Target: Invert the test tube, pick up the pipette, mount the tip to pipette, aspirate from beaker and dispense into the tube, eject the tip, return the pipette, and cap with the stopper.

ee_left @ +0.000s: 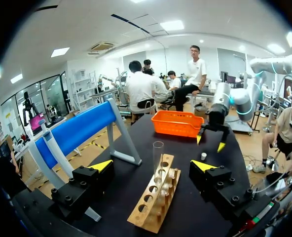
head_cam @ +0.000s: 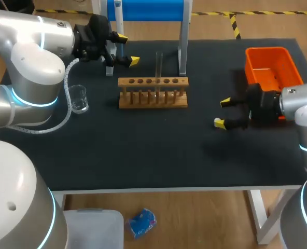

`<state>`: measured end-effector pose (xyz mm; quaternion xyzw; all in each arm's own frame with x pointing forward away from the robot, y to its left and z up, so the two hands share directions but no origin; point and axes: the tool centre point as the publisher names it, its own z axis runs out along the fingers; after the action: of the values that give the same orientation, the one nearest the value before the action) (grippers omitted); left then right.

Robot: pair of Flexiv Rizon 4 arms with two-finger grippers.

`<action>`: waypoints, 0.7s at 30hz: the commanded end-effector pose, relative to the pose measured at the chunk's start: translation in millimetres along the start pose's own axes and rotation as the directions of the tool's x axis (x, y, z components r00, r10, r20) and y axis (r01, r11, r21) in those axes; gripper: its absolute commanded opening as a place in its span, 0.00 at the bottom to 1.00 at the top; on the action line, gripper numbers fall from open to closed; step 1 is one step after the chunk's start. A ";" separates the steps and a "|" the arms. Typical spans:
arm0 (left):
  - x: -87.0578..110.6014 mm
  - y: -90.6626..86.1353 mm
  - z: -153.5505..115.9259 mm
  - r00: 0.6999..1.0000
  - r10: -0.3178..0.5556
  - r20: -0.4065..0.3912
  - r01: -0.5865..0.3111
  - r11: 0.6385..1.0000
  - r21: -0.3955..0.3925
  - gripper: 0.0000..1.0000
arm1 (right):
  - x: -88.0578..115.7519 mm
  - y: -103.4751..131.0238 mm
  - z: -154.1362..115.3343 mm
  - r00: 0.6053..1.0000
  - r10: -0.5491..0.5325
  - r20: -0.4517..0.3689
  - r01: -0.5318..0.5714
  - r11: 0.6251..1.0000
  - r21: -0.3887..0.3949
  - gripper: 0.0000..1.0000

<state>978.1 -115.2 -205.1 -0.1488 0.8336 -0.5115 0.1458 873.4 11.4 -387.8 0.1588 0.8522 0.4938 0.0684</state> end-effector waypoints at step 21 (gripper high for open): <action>0.3 1.1 0.2 1.000 0.002 0.002 -0.002 1.000 0.005 1.00 | 0.4 -28.7 24.3 0.998 -0.009 -0.055 0.012 0.998 0.061 0.96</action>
<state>978.1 -115.2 -205.1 -0.1487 0.8337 -0.5115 0.1457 872.6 16.8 -421.8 0.1413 0.8688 0.4727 0.0427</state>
